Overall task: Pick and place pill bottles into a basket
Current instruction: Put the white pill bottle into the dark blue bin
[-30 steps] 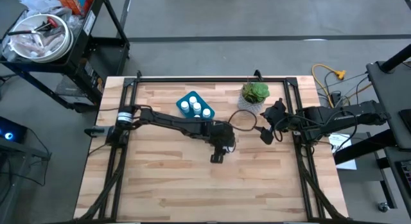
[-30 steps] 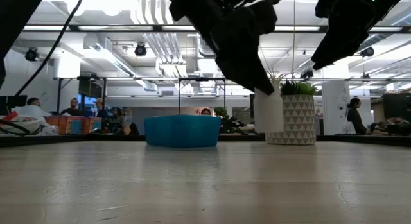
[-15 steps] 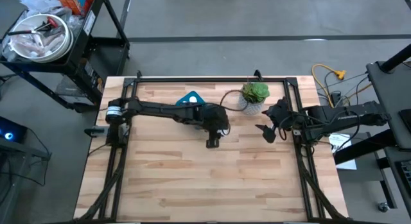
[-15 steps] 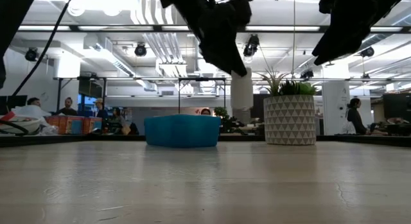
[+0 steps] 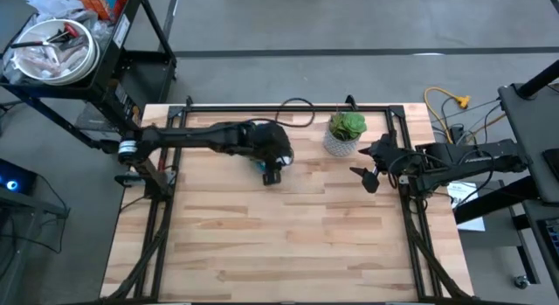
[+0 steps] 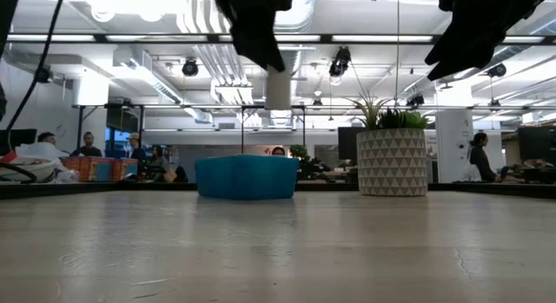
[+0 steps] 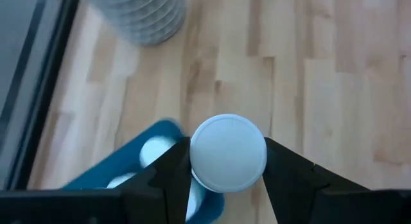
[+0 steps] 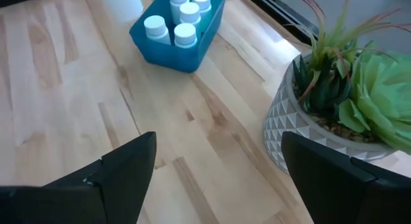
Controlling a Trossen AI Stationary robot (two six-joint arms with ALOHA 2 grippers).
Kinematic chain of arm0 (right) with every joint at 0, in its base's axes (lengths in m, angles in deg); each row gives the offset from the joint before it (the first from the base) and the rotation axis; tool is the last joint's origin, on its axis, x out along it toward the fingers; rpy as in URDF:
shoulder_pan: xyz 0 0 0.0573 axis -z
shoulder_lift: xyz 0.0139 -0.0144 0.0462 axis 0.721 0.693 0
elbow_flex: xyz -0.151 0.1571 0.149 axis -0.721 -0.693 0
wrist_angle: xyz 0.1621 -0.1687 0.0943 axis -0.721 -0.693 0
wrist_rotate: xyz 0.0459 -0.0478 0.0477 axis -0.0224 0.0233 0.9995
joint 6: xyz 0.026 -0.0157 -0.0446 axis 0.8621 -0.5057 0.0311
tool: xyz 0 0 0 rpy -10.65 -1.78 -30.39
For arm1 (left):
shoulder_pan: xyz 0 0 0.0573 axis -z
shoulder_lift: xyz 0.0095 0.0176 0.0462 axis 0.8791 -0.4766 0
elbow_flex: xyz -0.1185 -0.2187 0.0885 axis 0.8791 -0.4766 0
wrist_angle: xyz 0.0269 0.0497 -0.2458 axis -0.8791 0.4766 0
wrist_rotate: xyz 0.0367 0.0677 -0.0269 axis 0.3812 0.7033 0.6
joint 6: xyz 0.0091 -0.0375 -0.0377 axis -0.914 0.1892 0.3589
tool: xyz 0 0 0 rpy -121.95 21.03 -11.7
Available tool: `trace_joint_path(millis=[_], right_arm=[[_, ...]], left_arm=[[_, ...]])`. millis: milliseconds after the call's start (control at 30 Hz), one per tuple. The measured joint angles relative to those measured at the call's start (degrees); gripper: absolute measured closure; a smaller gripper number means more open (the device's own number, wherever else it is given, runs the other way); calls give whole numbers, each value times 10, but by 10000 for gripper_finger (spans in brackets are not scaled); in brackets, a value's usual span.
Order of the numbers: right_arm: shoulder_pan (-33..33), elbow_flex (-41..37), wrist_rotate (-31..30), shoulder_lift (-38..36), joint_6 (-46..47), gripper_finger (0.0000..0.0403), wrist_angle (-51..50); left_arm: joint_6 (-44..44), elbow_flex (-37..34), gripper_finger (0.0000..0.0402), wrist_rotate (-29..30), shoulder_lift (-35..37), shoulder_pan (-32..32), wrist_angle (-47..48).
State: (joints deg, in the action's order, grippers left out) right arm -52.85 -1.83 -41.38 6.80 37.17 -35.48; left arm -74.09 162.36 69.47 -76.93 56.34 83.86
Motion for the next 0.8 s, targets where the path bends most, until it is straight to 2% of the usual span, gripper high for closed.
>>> trace_joint_path(millis=[167,467,633,800], right_arm=[[0,0,0,-5,0,78,1],[0,0,0,-6,8,78,1],[0,0,-2,-6,17,78,1],[0,0,-3,-6,30,78,1]], left_arm=[[24,-44,252,12,49,-13,10],[63,-145,252,66,120,-24,-2],[77,-190,252,97,133,-31,-41],[79,-223,252,98,130,-44,-56]])
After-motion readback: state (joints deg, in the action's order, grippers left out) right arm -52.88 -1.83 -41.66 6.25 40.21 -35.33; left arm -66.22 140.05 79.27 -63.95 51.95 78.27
